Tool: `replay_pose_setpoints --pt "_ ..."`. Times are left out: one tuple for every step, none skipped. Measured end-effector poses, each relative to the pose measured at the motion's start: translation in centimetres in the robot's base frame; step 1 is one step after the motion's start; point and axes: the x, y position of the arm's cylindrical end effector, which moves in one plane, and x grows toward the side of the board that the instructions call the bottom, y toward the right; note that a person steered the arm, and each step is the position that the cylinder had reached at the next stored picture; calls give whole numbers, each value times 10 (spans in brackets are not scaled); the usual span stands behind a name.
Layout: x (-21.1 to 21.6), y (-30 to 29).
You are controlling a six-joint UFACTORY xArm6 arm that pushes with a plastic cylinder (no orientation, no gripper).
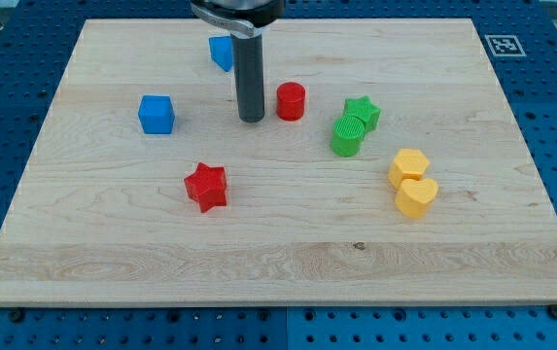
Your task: Move the arm left beside the red star
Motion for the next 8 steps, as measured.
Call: replay_pose_setpoints --pt "11 0" --pt "31 -5" --pt "33 -5" --pt "33 -5" --pt "37 -20" --pt "39 -43" --pt "52 -64" --pt "72 -91"
